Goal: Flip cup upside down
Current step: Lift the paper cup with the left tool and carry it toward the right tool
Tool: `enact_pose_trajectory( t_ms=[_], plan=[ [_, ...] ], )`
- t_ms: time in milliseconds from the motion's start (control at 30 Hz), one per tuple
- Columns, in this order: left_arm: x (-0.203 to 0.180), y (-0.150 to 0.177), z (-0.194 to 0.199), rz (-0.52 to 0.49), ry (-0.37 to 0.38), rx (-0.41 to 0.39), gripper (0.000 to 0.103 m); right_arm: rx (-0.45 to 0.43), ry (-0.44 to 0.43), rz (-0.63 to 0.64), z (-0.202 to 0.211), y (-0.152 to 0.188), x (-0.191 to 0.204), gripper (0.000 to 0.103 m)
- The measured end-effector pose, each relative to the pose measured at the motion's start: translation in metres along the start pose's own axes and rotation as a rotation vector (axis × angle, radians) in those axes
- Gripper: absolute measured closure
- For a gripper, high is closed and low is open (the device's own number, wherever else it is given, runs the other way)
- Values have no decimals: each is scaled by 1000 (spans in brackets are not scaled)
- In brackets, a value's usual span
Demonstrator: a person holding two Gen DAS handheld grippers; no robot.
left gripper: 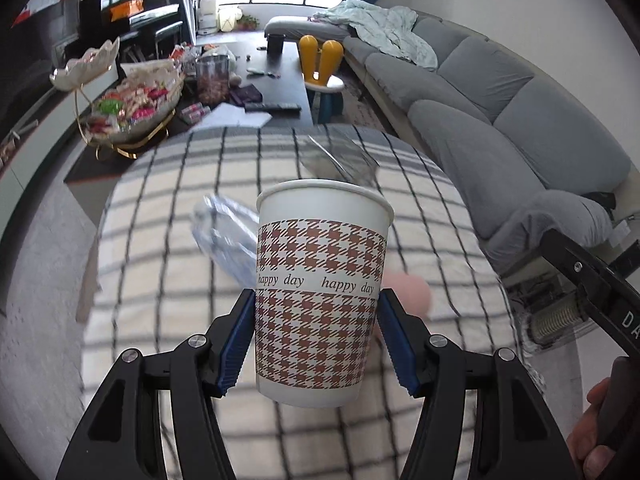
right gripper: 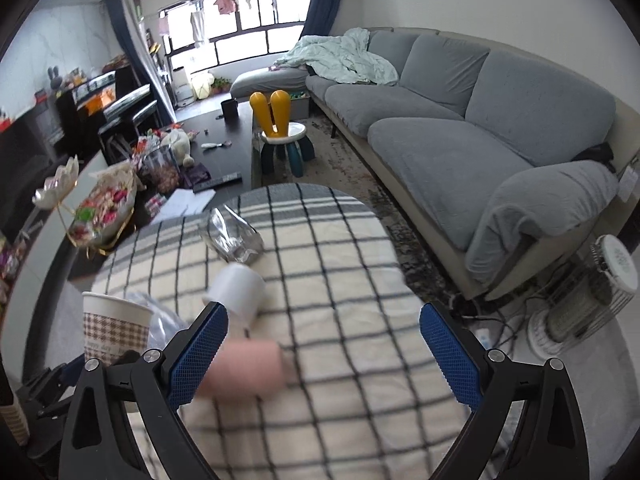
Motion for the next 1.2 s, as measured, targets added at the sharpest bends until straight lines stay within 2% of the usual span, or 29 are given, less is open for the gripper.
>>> enact_pose_trajectory(
  t_ms=[267, 467, 667, 900, 1033, 1200],
  plan=[
    [-30, 67, -5, 37, 29, 46, 43, 52, 22, 24, 9, 48, -45, 6],
    [-52, 96, -25, 46, 53, 82, 43, 116, 64, 46, -3, 80, -69, 6],
    [-58, 110, -48, 54, 22, 115, 43, 146, 98, 47, -9, 93, -86, 6],
    [-67, 122, -62, 8, -3, 151, 42, 172, 102, 50, -18, 101, -86, 6],
    [-68, 123, -64, -12, -23, 151, 26, 174, 99, 59, -20, 102, -83, 6],
    [-69, 122, -61, -26, -16, 159, 23, 159, 102, 62, -15, 98, -80, 6]
  ],
)
Point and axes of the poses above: each gripper's, at about its wrist camera, not at the fingertips, and z roughly against the way its jaws point, x to its left, y to its underside, the point moved 4 cm from there along -z, roughly the way its jaws point, and after that the axes turned 3 degrees about y, right-handed, at the moved point
